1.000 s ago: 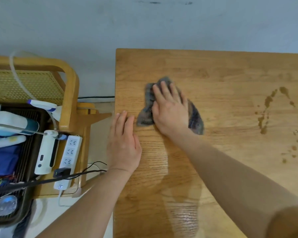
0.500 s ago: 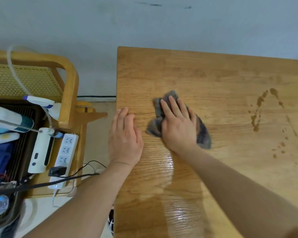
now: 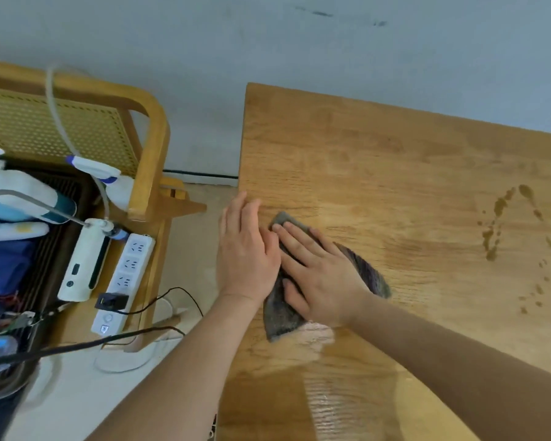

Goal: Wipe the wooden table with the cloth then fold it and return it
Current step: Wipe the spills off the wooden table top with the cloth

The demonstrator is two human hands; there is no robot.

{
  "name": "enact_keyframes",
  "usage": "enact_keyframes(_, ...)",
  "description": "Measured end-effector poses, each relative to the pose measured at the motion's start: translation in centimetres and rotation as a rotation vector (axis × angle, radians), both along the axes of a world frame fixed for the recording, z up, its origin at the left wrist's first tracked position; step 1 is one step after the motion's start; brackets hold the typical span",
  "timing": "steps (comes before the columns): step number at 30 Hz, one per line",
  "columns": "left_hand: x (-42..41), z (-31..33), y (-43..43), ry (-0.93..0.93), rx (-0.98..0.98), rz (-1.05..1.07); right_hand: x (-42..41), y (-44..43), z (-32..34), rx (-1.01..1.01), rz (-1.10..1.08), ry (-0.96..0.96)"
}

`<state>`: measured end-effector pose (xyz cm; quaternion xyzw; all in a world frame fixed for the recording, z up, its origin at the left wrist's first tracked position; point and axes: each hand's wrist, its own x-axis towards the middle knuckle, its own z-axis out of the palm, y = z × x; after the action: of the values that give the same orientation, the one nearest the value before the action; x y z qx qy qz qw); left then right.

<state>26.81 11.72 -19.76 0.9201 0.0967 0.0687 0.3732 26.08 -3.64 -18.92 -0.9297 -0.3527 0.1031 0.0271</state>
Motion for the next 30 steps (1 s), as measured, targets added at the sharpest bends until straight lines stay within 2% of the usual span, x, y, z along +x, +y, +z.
enact_keyframes(3,0.9,0.1,0.2,0.17,-0.111,0.13,4.0,1.8,-0.4,0.069,-0.089,-0.004)
enact_keyframes(5,2.0,0.1,0.3,0.355,-0.192,0.164,7.0,2.7,-0.4,0.081,-0.186,-0.029)
enact_keyframes(7,2.9,0.2,0.6,0.439,-0.253,0.173,10.1,3.8,-0.3,0.101,-0.322,-0.048)
enact_keyframes(9,3.8,0.4,0.8,0.454,-0.272,0.169,12.0,4.8,-0.5,0.137,-0.454,-0.074)
enact_keyframes(11,5.1,0.9,0.9,0.463,-0.281,0.154,10.6,5.1,-0.7,0.154,-0.517,-0.097)
enact_keyframes(15,8.9,0.9,1.3,0.385,-0.275,0.102,2.0,2.5,0.0,0.12,-0.299,-0.004)
enact_keyframes(17,9.8,0.2,1.1,0.322,-0.224,0.095,1.7,0.1,0.0,0.14,-0.169,0.025)
enact_keyframes(19,9.8,-0.2,0.7,0.277,-0.135,0.104,4.5,-0.9,-0.3,0.145,-0.143,0.005)
enact_keyframes(24,8.8,0.1,0.0,0.264,0.033,0.168,14.4,0.9,-0.6,0.112,-0.401,-0.072)
enact_keyframes(30,9.5,0.0,-0.6,0.275,0.17,0.192,21.5,4.8,-1.2,0.089,-0.528,-0.088)
